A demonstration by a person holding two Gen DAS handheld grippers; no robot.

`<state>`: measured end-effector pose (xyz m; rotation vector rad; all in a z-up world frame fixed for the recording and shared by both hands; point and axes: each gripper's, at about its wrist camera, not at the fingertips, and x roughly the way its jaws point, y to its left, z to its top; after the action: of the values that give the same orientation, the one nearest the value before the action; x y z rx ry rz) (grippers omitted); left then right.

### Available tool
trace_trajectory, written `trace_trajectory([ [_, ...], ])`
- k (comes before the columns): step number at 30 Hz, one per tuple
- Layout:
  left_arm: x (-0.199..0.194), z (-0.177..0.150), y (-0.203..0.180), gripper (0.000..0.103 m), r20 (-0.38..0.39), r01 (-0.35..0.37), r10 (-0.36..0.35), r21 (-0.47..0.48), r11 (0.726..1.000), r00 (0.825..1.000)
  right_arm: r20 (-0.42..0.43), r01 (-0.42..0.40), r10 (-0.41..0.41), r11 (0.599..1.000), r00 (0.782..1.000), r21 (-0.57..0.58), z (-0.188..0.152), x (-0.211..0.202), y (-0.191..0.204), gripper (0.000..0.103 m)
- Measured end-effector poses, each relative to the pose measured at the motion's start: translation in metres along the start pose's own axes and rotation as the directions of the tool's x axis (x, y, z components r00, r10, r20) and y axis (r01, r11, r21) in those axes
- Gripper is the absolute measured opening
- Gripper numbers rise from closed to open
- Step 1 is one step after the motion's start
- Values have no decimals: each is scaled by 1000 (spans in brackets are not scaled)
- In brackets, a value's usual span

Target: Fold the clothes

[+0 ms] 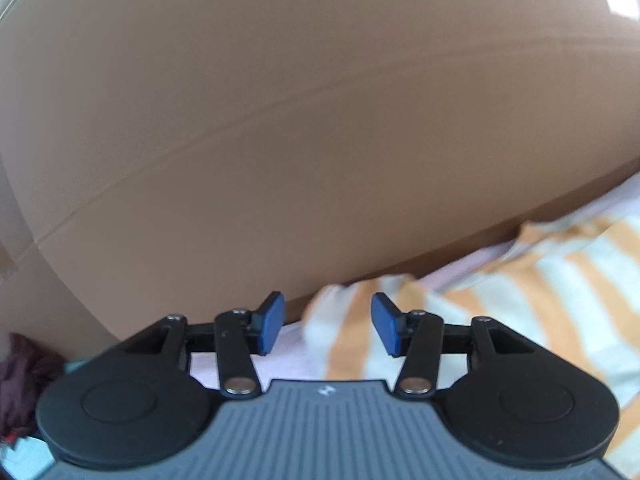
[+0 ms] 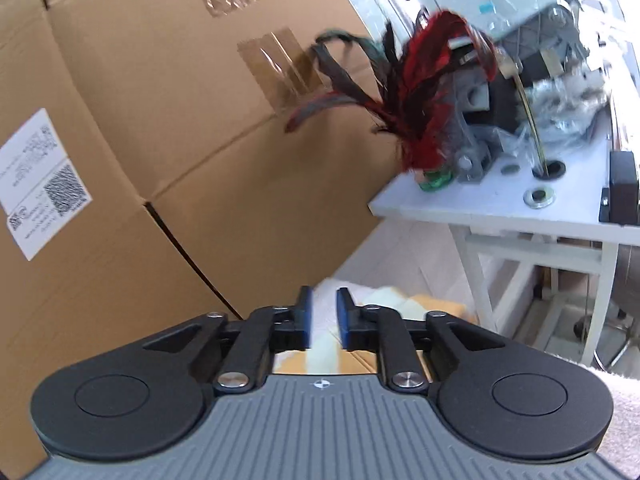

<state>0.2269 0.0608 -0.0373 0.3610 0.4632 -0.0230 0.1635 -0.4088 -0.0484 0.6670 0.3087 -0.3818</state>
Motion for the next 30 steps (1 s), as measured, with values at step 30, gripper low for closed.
trace_trajectory([
  [30, -5, -22, 12, 78, -90, 125, -149, -231, 965, 985, -32, 99, -111, 961, 993, -258, -18, 6, 2, 44],
])
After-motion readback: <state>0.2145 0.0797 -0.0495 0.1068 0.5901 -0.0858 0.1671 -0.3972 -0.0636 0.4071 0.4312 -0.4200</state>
